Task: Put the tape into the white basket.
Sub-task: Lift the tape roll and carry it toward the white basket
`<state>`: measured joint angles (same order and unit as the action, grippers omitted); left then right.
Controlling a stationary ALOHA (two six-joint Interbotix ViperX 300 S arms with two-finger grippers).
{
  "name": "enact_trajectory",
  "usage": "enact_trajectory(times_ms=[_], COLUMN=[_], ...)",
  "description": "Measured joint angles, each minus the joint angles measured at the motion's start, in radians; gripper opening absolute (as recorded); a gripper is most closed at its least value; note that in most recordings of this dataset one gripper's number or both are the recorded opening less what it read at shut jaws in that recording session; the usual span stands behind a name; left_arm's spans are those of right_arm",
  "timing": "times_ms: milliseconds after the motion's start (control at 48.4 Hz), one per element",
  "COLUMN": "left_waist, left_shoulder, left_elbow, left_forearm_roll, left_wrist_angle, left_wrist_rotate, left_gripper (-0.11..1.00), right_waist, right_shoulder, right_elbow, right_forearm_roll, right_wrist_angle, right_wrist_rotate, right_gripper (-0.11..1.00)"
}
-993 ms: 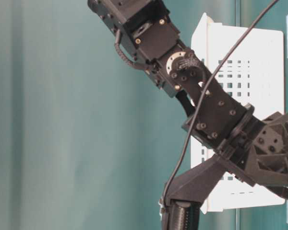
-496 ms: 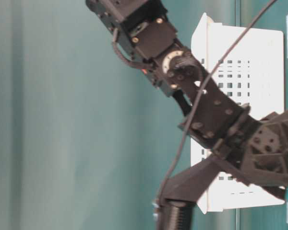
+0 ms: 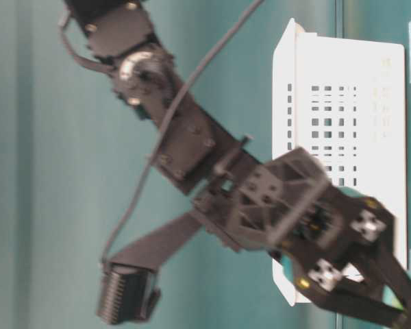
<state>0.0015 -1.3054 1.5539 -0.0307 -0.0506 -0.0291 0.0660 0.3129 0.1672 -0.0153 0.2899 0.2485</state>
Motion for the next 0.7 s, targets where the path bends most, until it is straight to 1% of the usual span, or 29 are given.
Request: enact_trajectory(times_ms=[207, 434, 579, 703], left_waist=[0.000, 0.000, -0.002, 0.000], left_shoulder=[-0.060, -0.074, -0.074, -0.074], left_elbow=[0.017, 0.021, 0.021, 0.020], left_forearm_roll=[0.000, 0.000, 0.000, 0.000], left_wrist_angle=[0.000, 0.002, 0.002, 0.003], left_wrist_rotate=[-0.002, -0.002, -0.002, -0.002], left_gripper=[-0.11, -0.11, -0.11, -0.11], right_waist=[0.000, -0.002, -0.015, -0.048], right_shoulder=[-0.057, -0.081, -0.083, -0.092], right_elbow=[0.000, 0.000, -0.002, 0.000], right_forearm_roll=[0.000, 0.000, -0.023, -0.051], right_wrist_angle=[0.075, 0.091, 0.104, 0.130], right_wrist_rotate=[0.000, -0.002, 0.000, -0.002], right_gripper=[0.68, 0.68, 0.68, 0.68])
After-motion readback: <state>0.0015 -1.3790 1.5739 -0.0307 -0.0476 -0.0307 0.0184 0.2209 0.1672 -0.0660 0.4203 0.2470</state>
